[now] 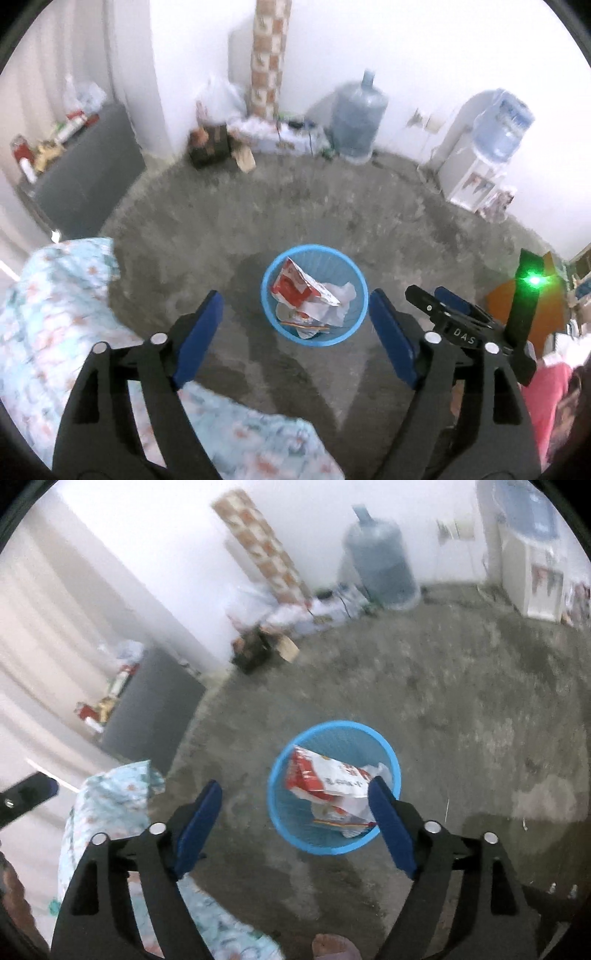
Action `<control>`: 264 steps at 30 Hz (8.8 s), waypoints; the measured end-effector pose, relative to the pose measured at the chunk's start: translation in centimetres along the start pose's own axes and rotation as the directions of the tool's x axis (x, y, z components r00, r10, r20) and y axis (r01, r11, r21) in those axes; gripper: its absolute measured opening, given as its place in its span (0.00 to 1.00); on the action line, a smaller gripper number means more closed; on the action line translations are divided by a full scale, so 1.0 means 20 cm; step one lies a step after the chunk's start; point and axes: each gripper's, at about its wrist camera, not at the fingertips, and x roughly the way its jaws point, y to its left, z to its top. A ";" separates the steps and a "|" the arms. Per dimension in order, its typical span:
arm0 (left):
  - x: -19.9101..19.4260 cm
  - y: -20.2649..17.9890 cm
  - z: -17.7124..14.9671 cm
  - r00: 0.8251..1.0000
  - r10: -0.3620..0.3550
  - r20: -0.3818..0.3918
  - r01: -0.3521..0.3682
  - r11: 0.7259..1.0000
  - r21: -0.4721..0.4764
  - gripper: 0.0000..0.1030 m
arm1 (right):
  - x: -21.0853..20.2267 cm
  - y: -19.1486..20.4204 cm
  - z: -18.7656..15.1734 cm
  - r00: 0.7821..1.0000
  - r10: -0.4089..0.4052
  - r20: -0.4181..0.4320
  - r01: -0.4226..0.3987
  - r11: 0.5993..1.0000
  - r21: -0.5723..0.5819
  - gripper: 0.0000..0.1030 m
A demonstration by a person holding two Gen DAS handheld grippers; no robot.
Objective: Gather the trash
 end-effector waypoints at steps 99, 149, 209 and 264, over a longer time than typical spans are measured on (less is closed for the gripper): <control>-1.03 2.26 -1.72 0.930 0.344 0.128 -0.003 0.357 -0.934 0.43 | -0.08 0.91 -0.99 0.604 0.555 -0.572 -0.618 0.779 0.103 0.06; -1.71 1.37 -1.50 0.857 0.278 0.434 0.154 0.664 -0.731 0.43 | -0.16 0.81 -0.89 0.526 0.702 -0.480 -0.714 0.671 0.201 0.05; 0.43 0.14 -0.13 0.973 -0.197 -0.121 0.143 0.924 -0.356 0.43 | 0.14 -0.29 -0.43 0.837 0.536 -0.113 -0.465 0.804 0.370 0.04; -0.29 0.19 -0.30 0.979 -0.149 0.139 0.192 0.908 -0.374 0.81 | -0.16 0.21 -0.31 0.996 0.080 -0.034 -0.084 0.990 -0.116 0.83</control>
